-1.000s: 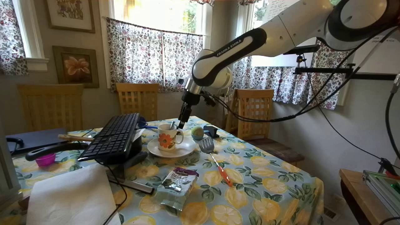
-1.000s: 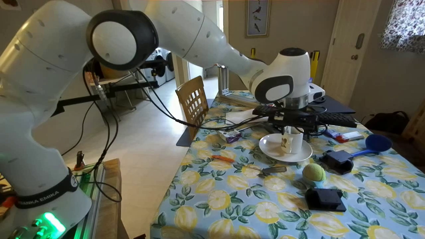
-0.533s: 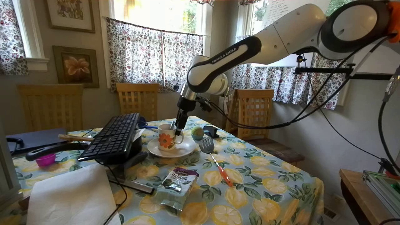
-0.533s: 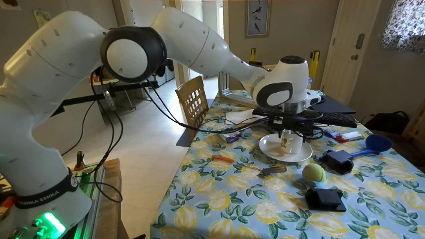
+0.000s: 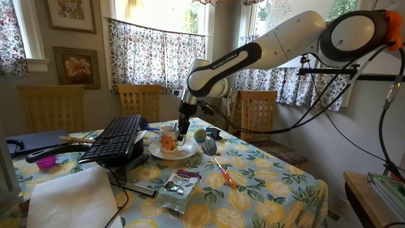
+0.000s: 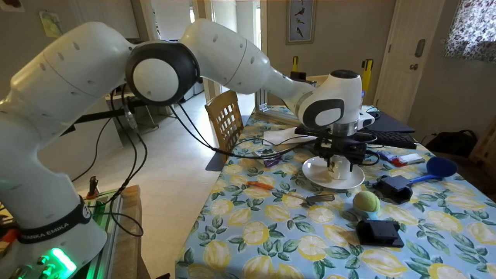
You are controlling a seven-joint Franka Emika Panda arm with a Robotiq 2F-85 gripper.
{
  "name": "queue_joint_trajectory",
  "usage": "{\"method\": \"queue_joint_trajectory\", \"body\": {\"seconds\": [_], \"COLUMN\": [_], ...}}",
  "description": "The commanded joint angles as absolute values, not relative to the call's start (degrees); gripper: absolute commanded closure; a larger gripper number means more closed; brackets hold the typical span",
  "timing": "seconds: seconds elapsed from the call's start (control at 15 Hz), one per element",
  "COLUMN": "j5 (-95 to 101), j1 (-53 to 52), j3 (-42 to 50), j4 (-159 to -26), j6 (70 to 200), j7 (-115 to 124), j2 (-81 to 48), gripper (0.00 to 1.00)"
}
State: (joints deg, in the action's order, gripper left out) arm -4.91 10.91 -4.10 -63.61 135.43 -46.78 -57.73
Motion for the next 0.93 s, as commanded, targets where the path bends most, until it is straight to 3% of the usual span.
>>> {"method": "queue_joint_trajectory", "body": {"seconds": [0.0, 0.47, 0.6, 0.87], "j5": [-2.9, -2.8, -2.2, -3.5], "j1": [10.6, 10.3, 10.0, 11.5], "j3": [-3.8, -3.8, -3.4, -5.2], "j4": [-58.5, -57.5, -57.8, -60.0], "j6": [133.3, 135.2, 135.3, 133.7], "j7": [-45.0, -44.2, -44.1, -45.0], "j2": [-60.7, -61.0, -60.7, -58.3], "gripper": [0.54, 0.99, 0.95, 0.98]}}
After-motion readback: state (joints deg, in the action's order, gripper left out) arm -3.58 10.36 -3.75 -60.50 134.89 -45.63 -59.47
